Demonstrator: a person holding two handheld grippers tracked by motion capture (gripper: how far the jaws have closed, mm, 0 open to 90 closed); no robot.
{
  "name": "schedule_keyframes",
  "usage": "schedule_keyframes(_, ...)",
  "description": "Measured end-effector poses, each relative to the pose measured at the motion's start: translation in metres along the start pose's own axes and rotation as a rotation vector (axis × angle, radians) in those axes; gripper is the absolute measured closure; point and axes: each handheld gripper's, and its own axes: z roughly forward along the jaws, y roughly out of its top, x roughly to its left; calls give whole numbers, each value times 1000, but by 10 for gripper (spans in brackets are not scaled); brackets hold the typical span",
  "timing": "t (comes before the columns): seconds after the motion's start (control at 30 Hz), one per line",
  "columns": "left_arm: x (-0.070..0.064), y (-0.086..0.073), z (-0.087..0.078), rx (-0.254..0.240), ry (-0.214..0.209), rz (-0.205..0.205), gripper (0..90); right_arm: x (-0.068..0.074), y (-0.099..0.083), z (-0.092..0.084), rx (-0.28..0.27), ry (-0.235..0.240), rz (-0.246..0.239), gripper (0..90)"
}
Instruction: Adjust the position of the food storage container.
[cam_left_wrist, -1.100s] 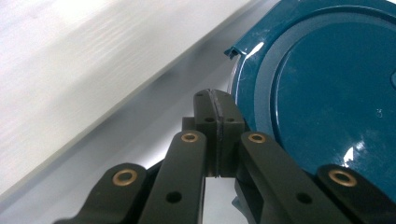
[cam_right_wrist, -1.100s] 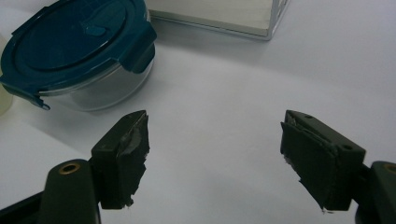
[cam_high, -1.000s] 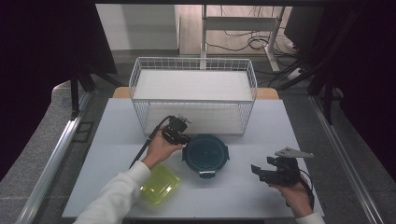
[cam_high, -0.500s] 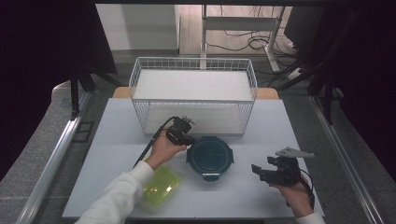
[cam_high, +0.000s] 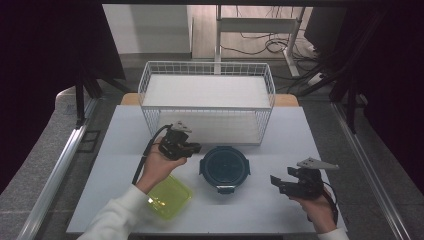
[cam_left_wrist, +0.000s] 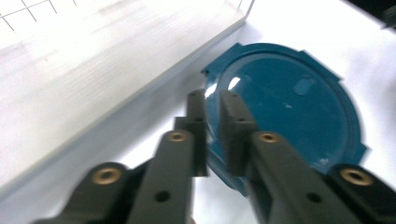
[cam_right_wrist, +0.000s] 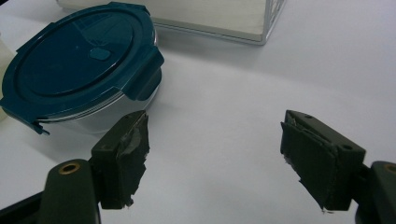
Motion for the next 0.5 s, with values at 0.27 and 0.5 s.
schedule_keyframes(0.27,0,-21,-20,-20,-87,-98,286,2,-1,4,5,10,-13,235)
schedule_keyframes(0.5,5,-29,-28,-22,-91,-135,213,2,-1,2,-6,22,-17,232)
